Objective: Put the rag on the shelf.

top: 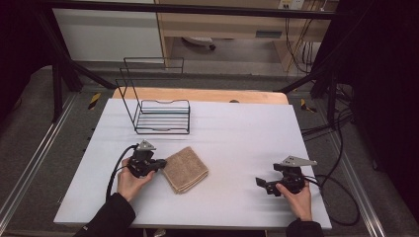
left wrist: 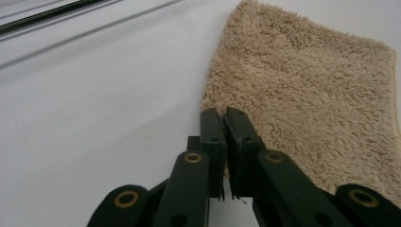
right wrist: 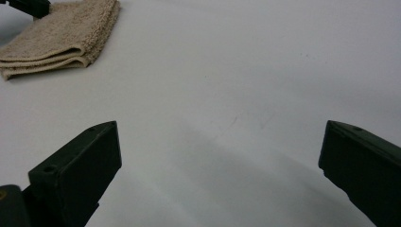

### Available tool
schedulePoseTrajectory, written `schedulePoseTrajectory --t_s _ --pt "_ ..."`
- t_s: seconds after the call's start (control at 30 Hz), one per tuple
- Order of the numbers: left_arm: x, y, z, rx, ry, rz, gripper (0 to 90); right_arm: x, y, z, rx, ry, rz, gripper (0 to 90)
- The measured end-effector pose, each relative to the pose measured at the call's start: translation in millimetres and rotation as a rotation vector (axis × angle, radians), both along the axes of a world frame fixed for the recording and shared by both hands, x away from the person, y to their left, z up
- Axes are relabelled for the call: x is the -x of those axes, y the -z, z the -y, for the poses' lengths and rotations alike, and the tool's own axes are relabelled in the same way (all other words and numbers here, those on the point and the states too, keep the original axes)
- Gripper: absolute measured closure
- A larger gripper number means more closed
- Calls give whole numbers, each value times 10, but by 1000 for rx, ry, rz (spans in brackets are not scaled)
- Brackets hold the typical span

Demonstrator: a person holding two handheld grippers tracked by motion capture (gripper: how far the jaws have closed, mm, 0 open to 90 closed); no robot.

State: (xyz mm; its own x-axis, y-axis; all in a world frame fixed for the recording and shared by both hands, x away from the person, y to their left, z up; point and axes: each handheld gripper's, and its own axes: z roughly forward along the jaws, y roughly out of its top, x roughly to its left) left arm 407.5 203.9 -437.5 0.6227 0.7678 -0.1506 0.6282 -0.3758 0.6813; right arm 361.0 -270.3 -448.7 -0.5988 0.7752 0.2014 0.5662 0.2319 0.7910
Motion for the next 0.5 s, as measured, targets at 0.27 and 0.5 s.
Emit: schedulePoseTrajectory --t_s 0.27,0.5 --pt "116 -42 -43 -6 -22 -16 861 11 -7 0 -5 4 -7 6" --pt "212 -43 -67 -12 -38 -22 860 9 -3 0 1 4 -1 7"
